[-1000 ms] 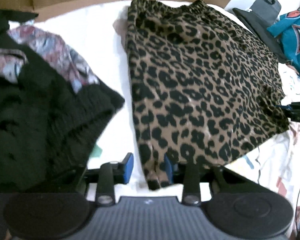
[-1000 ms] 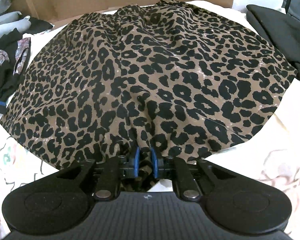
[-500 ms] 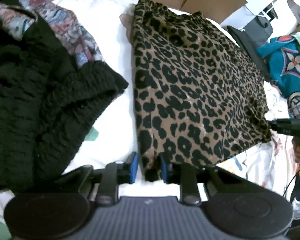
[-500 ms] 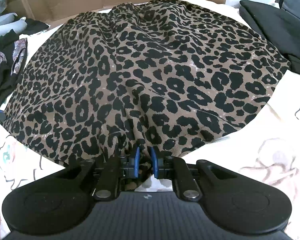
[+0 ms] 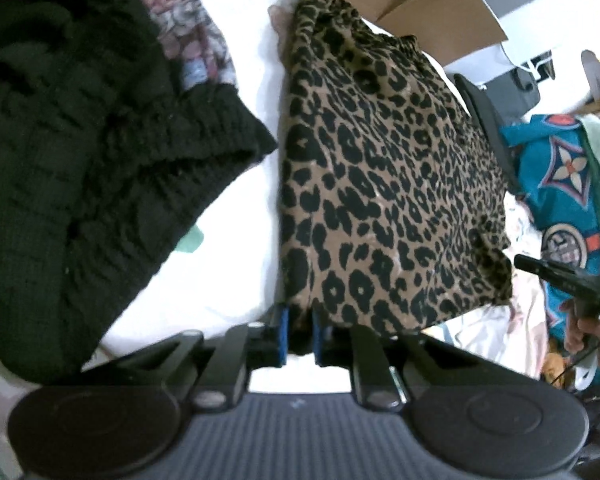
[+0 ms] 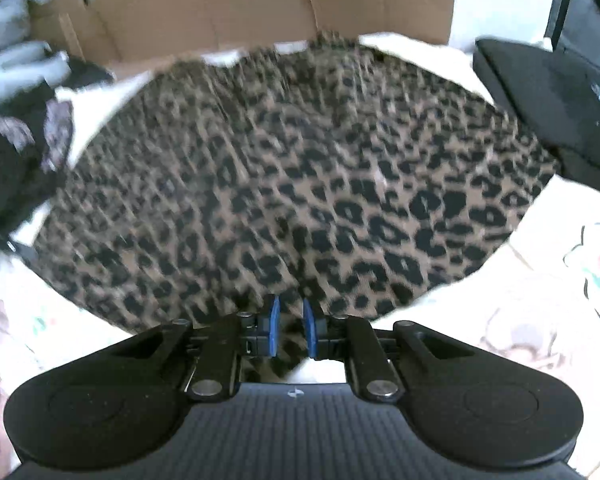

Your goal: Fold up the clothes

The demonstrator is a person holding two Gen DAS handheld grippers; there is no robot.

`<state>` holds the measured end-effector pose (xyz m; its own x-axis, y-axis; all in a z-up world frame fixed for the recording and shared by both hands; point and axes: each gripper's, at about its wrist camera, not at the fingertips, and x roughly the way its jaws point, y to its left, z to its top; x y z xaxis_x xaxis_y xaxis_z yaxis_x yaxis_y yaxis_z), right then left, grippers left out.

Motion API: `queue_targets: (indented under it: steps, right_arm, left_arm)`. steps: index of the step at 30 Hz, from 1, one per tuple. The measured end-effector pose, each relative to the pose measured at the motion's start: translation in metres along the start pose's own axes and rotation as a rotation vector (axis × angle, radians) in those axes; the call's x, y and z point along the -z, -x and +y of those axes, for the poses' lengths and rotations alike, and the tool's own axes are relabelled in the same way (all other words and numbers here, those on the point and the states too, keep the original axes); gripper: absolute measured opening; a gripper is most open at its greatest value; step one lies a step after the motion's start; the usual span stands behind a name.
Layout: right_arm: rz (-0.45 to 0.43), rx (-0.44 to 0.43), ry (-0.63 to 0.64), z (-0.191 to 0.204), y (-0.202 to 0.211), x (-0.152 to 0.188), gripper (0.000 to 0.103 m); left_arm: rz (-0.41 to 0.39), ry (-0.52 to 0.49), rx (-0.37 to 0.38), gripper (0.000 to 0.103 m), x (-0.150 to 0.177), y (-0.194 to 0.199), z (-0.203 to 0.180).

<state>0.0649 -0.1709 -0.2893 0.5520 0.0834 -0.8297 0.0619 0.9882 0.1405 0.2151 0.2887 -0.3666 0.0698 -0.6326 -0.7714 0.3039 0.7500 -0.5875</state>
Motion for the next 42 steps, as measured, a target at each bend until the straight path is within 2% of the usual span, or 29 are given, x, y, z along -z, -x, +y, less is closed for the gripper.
queue_targets:
  steps: [4,9,13,16,19,22,24,27,30,31,32,33,34,35,40,42]
  right_arm:
    - [-0.054,-0.022,-0.011,0.005,0.011,-0.012,0.023]
    - [-0.037,-0.111,-0.069,0.016,0.003,-0.016,0.023]
    - [-0.044,-0.153,-0.029,0.042,-0.01,-0.012,0.026]
    - [-0.016,-0.183,0.015,0.062,-0.025,-0.008,0.027]
    - [0.008,-0.132,0.118,0.079,-0.044,-0.002,0.027]
    - [0.066,-0.08,0.153,0.081,-0.061,0.005,0.027]
    - [0.076,-0.073,0.171,0.081,-0.067,0.009,0.027]
    - [0.08,-0.09,0.151,0.077,-0.07,0.011,0.029]
    - [0.094,-0.131,0.103,0.071,-0.074,0.01,0.042]
    - [0.099,-0.16,0.085,0.069,-0.075,0.009,0.055]
    - [0.11,-0.198,0.078,0.069,-0.077,0.009,0.074]
    - [0.123,-0.238,0.073,0.07,-0.079,0.009,0.084]
    - [0.143,-0.253,0.087,0.075,-0.082,0.009,0.103]
    - [0.164,-0.263,0.105,0.081,-0.084,0.009,0.102]
    - [0.175,-0.184,0.197,0.103,-0.086,0.014,0.103]
    - [0.169,-0.19,0.192,0.102,-0.085,0.014,0.103]
  left_arm:
    - [0.002,-0.003,0.003,0.005,-0.004,0.002,-0.004]
    - [-0.01,-0.017,0.012,0.005,-0.009,0.015,-0.015]
    - [-0.01,-0.021,0.013,0.005,-0.011,0.017,-0.019]
    - [0.001,-0.009,0.007,0.005,-0.011,0.012,-0.016]
    - [0.012,-0.004,0.0,0.005,-0.009,0.003,-0.01]
    - [0.027,-0.047,-0.021,0.009,-0.007,-0.003,-0.01]
    - [0.023,-0.074,-0.015,0.012,-0.006,-0.005,-0.011]
    - [0.024,-0.062,0.011,0.015,-0.006,-0.005,-0.005]
    - [0.019,-0.016,0.054,0.017,-0.009,-0.007,0.002]
    - [0.016,0.0,0.069,0.018,-0.011,-0.008,0.004]
    - [0.013,0.015,0.084,0.019,-0.012,-0.009,0.005]
    - [0.011,0.031,0.098,0.019,-0.013,-0.01,0.007]
    - [0.008,0.046,0.113,0.021,-0.015,-0.011,0.009]
    - [0.006,0.053,0.126,0.022,-0.016,-0.013,0.01]
    - [0.024,0.076,0.177,0.022,-0.013,-0.017,0.013]
    - [0.036,0.082,0.193,0.019,-0.008,-0.018,0.013]
